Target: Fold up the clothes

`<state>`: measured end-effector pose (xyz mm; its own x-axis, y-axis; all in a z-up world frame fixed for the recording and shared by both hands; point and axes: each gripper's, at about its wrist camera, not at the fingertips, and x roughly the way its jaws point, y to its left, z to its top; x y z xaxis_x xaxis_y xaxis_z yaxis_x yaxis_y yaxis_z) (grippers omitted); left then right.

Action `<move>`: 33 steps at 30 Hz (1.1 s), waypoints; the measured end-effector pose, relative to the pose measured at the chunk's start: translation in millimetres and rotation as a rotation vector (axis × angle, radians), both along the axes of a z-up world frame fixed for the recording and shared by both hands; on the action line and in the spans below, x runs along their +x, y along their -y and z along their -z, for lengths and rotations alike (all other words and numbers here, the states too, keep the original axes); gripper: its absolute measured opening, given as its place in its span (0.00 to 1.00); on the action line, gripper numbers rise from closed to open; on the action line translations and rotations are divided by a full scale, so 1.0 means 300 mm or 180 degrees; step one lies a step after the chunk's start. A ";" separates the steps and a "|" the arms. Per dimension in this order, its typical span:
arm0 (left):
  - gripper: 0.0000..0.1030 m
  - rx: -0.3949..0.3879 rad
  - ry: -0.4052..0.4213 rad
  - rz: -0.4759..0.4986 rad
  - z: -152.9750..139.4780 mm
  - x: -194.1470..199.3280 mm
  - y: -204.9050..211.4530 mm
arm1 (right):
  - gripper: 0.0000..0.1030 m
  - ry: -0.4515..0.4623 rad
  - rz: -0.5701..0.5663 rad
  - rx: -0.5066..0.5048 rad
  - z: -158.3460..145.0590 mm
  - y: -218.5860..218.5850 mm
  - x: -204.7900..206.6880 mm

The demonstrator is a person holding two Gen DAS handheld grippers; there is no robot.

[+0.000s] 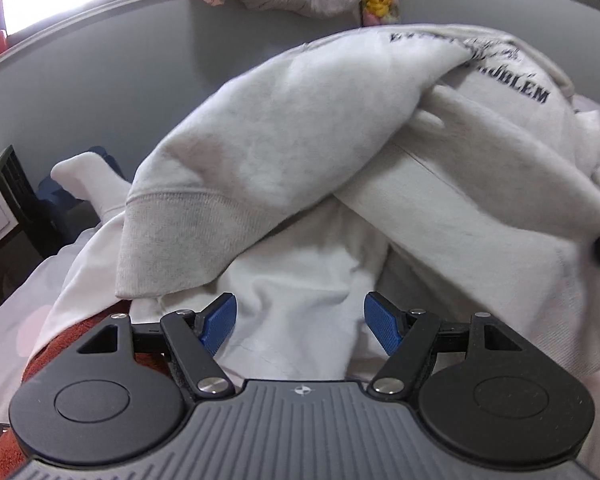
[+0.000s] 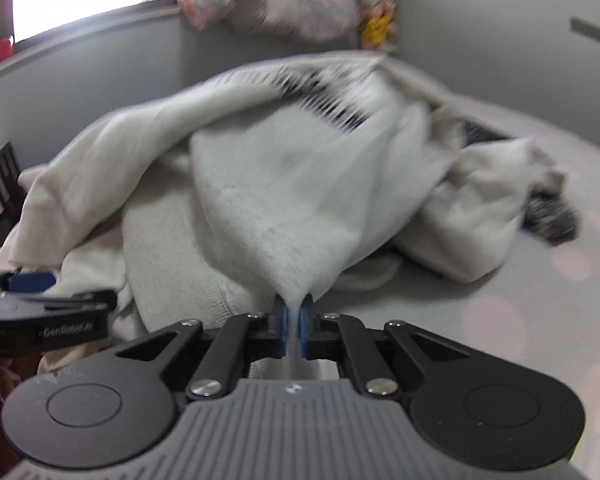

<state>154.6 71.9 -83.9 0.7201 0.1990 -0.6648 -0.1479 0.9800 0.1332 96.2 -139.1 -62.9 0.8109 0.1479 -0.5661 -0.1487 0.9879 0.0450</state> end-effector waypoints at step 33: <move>0.57 -0.0525 -0.0074 0.0053 -0.189 -0.204 -0.070 | 0.44 0.0106 0.0846 0.0001 -0.089 0.330 -0.501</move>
